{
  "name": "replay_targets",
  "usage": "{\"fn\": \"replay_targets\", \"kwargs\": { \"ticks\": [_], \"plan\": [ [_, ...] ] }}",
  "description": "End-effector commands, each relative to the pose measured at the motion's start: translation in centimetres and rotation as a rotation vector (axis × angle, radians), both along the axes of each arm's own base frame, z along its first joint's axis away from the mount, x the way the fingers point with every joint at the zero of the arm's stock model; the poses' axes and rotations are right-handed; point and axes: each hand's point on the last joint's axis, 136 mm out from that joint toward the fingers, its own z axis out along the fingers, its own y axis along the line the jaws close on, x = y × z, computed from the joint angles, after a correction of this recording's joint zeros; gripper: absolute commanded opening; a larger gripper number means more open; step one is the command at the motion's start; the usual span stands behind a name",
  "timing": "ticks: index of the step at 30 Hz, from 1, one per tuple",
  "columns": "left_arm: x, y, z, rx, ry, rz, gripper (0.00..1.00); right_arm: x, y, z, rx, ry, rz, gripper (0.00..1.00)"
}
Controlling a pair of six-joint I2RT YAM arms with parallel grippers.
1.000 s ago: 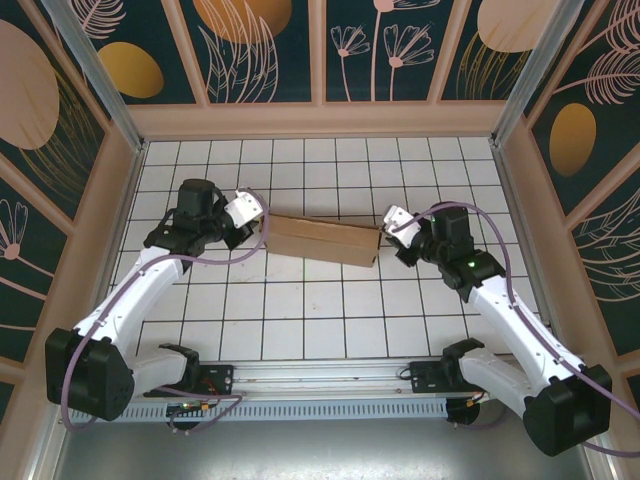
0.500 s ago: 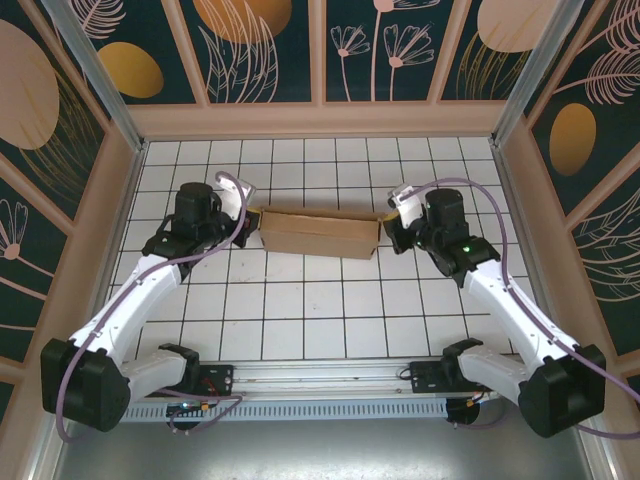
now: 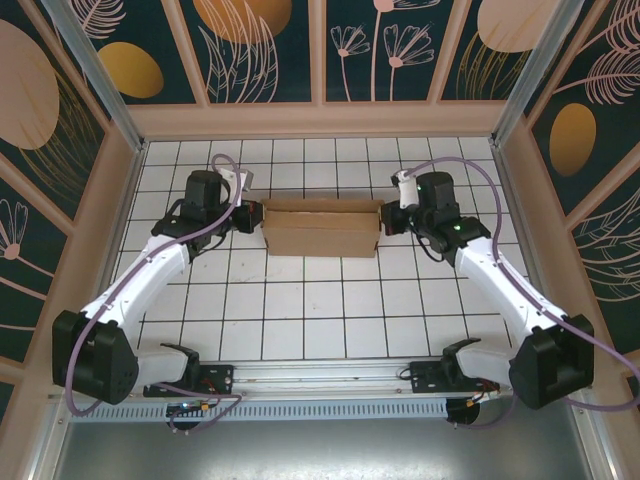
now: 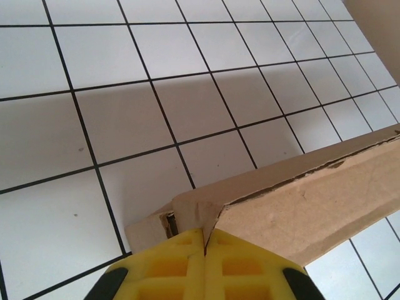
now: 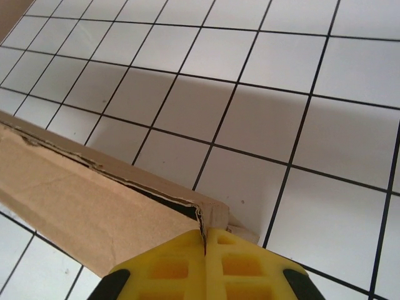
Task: Fold the paper box
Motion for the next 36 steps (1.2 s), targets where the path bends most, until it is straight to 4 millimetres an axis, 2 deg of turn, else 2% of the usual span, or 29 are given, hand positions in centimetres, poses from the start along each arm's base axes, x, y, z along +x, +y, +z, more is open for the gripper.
{"fn": "replay_targets", "kwargs": {
  "ticks": [1, 15, 24, 30, 36],
  "plan": [
    [0.0, -0.7, 0.7, -0.044, 0.039, 0.006, 0.00, 0.6, -0.1, 0.8, 0.038, 0.035, -0.073, 0.00],
    [0.4, -0.4, -1.8, -0.006, 0.119, 0.037, 0.00, 1.4, -0.7, -1.5, 0.030, 0.166, -0.152, 0.00],
    [0.5, -0.3, -1.5, -0.005, 0.118, 0.047, 0.00, 1.1, -1.5, -2.6, 0.077, 0.192, -0.241, 0.00],
    [0.4, -0.3, -1.8, -0.007, 0.125, 0.048, 0.00, 0.9, -1.0, -2.2, 0.140, 0.224, -0.260, 0.00],
    [0.5, -0.3, -2.0, -0.005, 0.131, 0.050, 0.00, 0.6, -1.7, -3.1, 0.094, 0.210, -0.265, 0.00]
  ]
}}
